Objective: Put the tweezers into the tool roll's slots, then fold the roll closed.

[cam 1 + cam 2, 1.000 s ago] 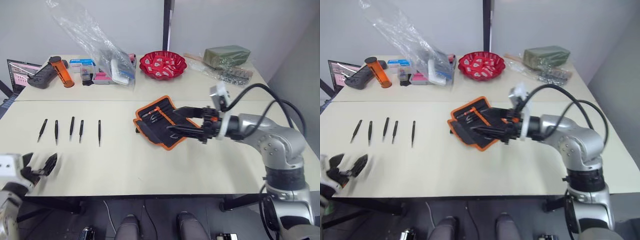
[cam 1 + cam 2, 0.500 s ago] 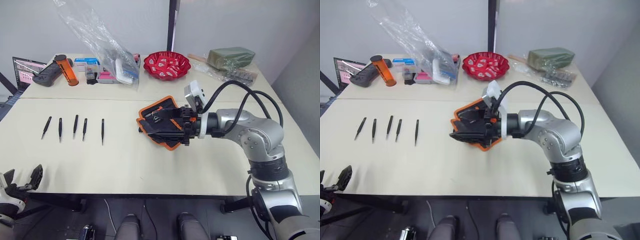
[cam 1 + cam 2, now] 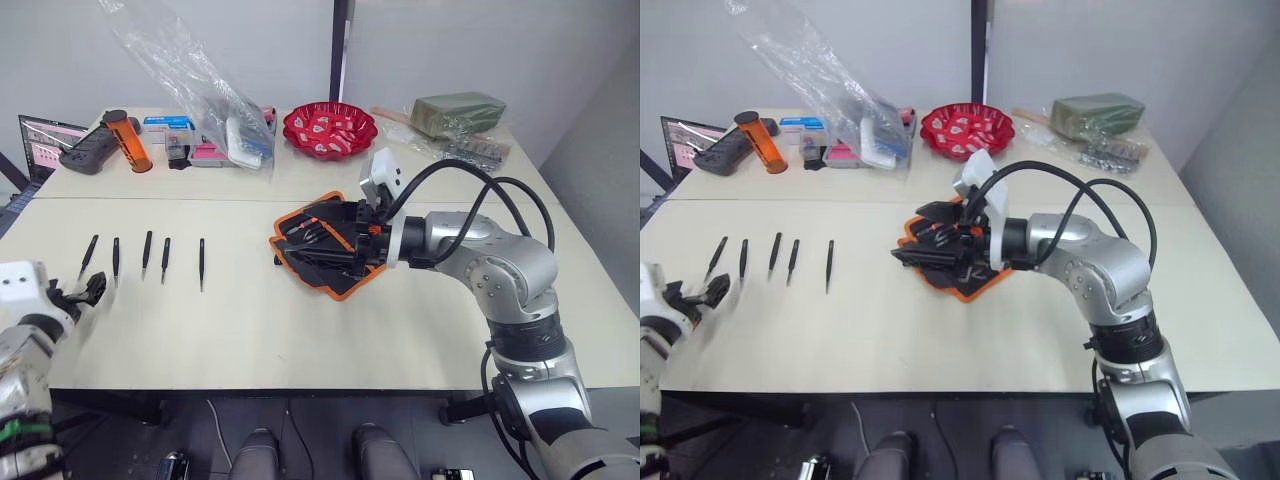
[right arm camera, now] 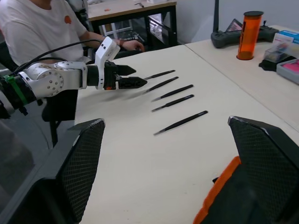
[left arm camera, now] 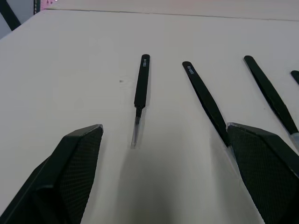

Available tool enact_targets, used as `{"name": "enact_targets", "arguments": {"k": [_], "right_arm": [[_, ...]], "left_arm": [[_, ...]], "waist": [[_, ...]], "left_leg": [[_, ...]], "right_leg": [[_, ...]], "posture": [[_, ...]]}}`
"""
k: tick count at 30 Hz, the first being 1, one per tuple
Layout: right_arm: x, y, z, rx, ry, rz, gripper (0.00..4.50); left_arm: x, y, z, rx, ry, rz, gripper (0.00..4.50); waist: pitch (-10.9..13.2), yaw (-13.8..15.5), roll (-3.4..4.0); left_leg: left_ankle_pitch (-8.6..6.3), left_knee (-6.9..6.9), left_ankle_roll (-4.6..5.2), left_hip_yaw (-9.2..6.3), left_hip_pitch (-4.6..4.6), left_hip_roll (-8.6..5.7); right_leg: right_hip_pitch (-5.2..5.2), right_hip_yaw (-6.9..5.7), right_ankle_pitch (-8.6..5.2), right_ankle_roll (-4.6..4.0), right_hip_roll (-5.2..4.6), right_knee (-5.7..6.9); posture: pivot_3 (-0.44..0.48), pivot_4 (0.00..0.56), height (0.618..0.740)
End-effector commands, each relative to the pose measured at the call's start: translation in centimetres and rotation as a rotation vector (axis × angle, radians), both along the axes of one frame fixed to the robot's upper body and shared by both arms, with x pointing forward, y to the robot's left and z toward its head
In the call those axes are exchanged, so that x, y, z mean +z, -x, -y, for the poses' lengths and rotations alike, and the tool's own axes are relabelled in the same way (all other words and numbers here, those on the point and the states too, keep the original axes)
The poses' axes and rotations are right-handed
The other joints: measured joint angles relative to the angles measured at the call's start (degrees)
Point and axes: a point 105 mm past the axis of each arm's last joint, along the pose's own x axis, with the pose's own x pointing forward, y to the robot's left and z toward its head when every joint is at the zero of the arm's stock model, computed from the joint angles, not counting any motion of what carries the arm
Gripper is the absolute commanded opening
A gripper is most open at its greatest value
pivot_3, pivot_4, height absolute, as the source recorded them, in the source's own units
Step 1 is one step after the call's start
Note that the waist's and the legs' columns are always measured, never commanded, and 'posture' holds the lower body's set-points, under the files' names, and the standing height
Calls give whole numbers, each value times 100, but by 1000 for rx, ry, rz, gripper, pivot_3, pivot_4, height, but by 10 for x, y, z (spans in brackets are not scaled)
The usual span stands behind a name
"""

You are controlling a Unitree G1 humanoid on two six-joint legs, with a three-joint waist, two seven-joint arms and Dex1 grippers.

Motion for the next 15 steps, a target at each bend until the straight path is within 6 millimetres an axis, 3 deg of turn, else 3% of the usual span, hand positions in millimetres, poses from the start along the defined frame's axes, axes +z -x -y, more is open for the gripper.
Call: {"name": "enact_targets", "arguments": {"k": [1,15], "right_arm": [[12,4,0,-16,-18,68,4483],[9,6,6,-92,-11,66,4483]], "left_arm": [[12,-10,-9,13,-37,19,4500],[6,-18,-24,67,44,3,4500]], "waist": [[0,1,0],[0,8,0]], "left_leg": [[0,0,0,0,-1,1],[0,1,0,-2,-2,0]], "right_leg": [[0,-1,0,0,0,-1],[0,-5,0,-1,-2,8]], "posture": [[0,150,735],[0,150,735]]}}
